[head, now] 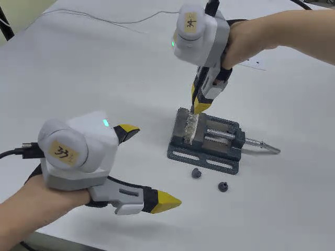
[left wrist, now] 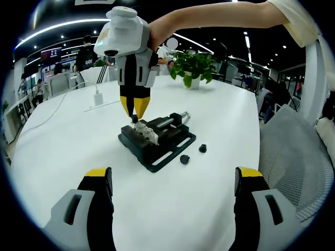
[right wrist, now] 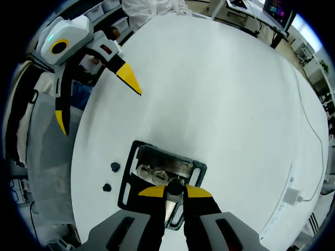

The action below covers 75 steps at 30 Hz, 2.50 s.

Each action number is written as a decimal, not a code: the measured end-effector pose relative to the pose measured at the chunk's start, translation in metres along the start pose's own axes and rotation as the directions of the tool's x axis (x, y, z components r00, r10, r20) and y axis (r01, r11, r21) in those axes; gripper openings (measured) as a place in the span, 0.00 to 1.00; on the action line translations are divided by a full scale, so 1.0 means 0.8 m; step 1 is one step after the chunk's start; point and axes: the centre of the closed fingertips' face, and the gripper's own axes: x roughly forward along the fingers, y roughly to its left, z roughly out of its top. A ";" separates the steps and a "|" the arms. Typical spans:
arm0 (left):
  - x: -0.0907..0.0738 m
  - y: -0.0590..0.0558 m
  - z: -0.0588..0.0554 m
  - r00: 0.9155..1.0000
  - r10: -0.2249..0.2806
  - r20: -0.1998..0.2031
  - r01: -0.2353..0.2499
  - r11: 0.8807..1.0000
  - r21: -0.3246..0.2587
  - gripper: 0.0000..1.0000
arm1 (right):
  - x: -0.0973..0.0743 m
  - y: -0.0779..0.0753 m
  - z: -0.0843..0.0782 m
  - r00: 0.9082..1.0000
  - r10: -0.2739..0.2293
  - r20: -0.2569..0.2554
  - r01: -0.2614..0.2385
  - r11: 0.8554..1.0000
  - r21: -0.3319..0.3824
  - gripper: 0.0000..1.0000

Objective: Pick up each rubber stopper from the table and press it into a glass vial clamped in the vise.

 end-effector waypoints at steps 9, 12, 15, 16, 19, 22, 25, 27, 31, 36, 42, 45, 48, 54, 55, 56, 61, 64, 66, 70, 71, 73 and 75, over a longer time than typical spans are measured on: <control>-0.001 0.001 0.000 1.000 0.004 0.001 -0.004 1.000 -0.002 0.97 | 0.004 -0.001 -0.011 1.000 -0.005 -0.003 0.005 1.000 -0.018 0.16; -0.001 0.002 -0.001 1.000 0.004 0.000 -0.004 1.000 -0.001 0.97 | -0.005 -0.001 -0.016 1.000 -0.006 0.009 0.006 1.000 -0.024 0.15; -0.001 0.003 -0.001 1.000 0.006 0.002 -0.006 1.000 -0.003 0.97 | -0.011 -0.011 -0.022 0.999 -0.013 0.033 0.014 1.000 -0.024 0.13; -0.001 0.003 -0.001 1.000 0.005 0.002 -0.005 1.000 -0.004 0.97 | -0.013 -0.011 -0.021 0.999 -0.014 0.043 0.015 1.000 -0.018 0.12; -0.001 0.004 -0.001 1.000 0.005 0.005 -0.005 1.000 -0.007 0.96 | -0.017 -0.017 -0.017 0.996 -0.018 0.084 0.019 1.000 -0.005 0.09; -0.001 0.003 -0.001 1.000 0.003 0.004 -0.003 1.000 -0.009 0.96 | -0.017 -0.015 -0.009 0.993 -0.016 0.114 0.017 1.000 -0.007 0.05; 0.000 0.003 -0.003 1.000 0.002 0.001 -0.002 1.000 -0.009 0.96 | -0.014 -0.014 -0.006 0.993 -0.018 0.116 0.020 1.000 -0.009 0.02; -0.001 0.003 -0.003 1.000 0.004 0.002 -0.003 1.000 -0.010 0.96 | -0.010 -0.015 -0.006 0.993 -0.017 0.113 0.018 1.000 -0.008 0.00; -0.001 0.004 -0.004 1.000 0.004 0.000 -0.004 1.000 -0.012 0.96 | -0.005 -0.016 -0.007 0.994 -0.012 0.110 0.013 1.000 -0.006 0.00; -0.002 0.004 -0.006 1.000 0.004 -0.004 -0.004 1.000 -0.015 0.96 | -0.003 -0.017 -0.006 0.993 -0.010 0.115 0.010 1.000 0.007 0.00; -0.001 0.005 -0.009 1.000 0.002 -0.009 -0.003 1.000 -0.021 0.96 | -0.003 -0.014 -0.002 0.993 -0.018 0.115 0.016 1.000 0.018 0.00; 0.000 0.004 -0.009 1.000 0.001 -0.007 -0.001 1.000 -0.023 0.96 | -0.003 -0.011 -0.004 0.994 -0.023 0.108 0.019 0.999 0.037 0.00; 0.001 0.004 -0.008 1.000 0.000 -0.005 0.000 1.000 -0.023 0.96 | -0.003 -0.010 -0.002 0.995 -0.025 0.100 0.020 0.999 0.045 0.00; 0.001 0.006 -0.007 1.000 0.004 0.002 -0.004 0.999 -0.033 0.96 | -0.002 -0.011 0.001 0.997 -0.033 0.066 0.031 0.999 0.036 0.00; 0.002 0.006 -0.007 1.000 0.004 0.002 -0.004 0.999 -0.035 0.96 | -0.003 -0.010 0.002 0.997 -0.036 0.067 0.034 0.999 0.034 0.00; 0.002 0.006 -0.008 1.000 0.005 0.001 -0.004 0.999 -0.036 0.96 | -0.003 -0.010 0.002 0.997 -0.037 0.067 0.034 0.998 0.045 0.00; 0.003 0.006 -0.008 1.000 0.004 0.001 -0.004 0.999 -0.040 0.96 | -0.002 -0.012 0.001 0.997 -0.039 0.066 0.034 0.997 0.073 0.00; 0.004 0.007 -0.007 1.000 0.005 0.007 -0.004 0.999 -0.044 0.96 | 0.000 -0.010 0.003 0.998 -0.034 0.050 0.030 0.997 0.066 0.00; 0.004 0.007 -0.007 1.000 0.006 0.006 -0.005 0.999 -0.041 0.96 | 0.000 -0.008 0.002 0.999 -0.036 0.038 0.033 0.997 0.066 0.00; 0.005 0.007 -0.007 1.000 0.005 0.010 -0.005 0.999 -0.051 0.96 | 0.000 -0.009 0.000 0.999 -0.030 0.045 0.026 0.996 0.085 0.00; 0.005 0.007 -0.007 1.000 0.005 0.009 -0.004 0.999 -0.051 0.95 | 0.001 -0.010 -0.001 0.998 -0.027 0.050 0.022 0.996 0.088 0.00; 0.006 0.007 -0.008 1.000 0.004 0.009 -0.004 0.999 -0.051 0.95 | 0.001 -0.012 0.000 0.998 -0.020 0.057 0.015 0.996 0.091 0.00; 0.006 0.008 -0.008 1.000 0.003 0.011 -0.003 0.998 -0.055 0.95 | 0.002 -0.011 0.000 0.998 -0.013 0.058 0.007 0.996 0.093 0.00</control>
